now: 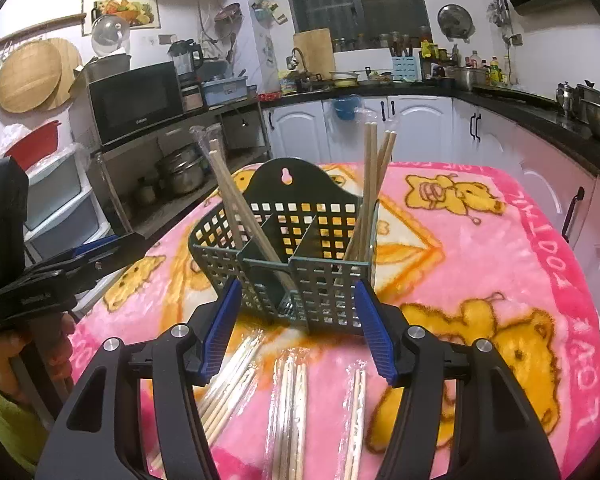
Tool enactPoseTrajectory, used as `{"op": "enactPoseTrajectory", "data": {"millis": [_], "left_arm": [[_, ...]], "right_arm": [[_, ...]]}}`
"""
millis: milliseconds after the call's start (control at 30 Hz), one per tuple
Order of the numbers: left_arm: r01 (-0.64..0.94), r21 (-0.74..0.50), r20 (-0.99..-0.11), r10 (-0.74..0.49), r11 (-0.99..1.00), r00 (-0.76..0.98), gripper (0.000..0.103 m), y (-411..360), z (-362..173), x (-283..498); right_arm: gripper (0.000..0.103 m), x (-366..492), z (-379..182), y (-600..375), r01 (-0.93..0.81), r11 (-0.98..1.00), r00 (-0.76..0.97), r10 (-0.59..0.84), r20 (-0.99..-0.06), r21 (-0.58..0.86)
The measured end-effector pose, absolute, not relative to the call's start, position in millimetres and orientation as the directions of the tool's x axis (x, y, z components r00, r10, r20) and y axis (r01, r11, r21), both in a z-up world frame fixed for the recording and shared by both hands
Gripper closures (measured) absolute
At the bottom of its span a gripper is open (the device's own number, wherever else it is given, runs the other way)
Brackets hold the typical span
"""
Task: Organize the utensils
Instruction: 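Withdraw both open tools from the caddy toward the chopstick pile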
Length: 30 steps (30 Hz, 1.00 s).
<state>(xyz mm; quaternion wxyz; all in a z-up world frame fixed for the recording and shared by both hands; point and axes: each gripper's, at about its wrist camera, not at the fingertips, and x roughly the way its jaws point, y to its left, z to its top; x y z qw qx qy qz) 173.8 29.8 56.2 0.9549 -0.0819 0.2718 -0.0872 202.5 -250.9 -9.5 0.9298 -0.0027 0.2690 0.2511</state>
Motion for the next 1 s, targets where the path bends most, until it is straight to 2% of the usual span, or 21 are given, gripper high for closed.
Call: {"op": "enactPoseTrajectory", "data": {"millis": [667,833,933,1000], "left_arm": [[0.090,-0.197,-0.592,-0.192,0.976,0.783,0.011,34.5,20.7,176.9],[0.091,-0.207,-0.629,-0.203,0.974,0.750,0.026,33.7,6.8,182.0],[0.099,-0.210,-0.654,-0.215,0.973,0.725,0.039,31.2,-2.3,185.2],[0.104,-0.212,-0.670,-0.222,0.972,0.709,0.045,28.9,-8.0,186.8]], "right_arm": [[0.046,202.4,-35.9,-253.1,-0.457,0.882,0.690,0.432,-0.581,0.114],[0.047,204.9,-47.3,-253.2,-0.454,0.884,0.667,0.420,-0.615,0.111],[0.047,206.8,-52.8,-253.1,-0.455,0.884,0.656,0.416,-0.630,0.111],[0.051,207.8,-56.9,-252.9,-0.456,0.883,0.648,0.413,-0.641,0.109]]}}
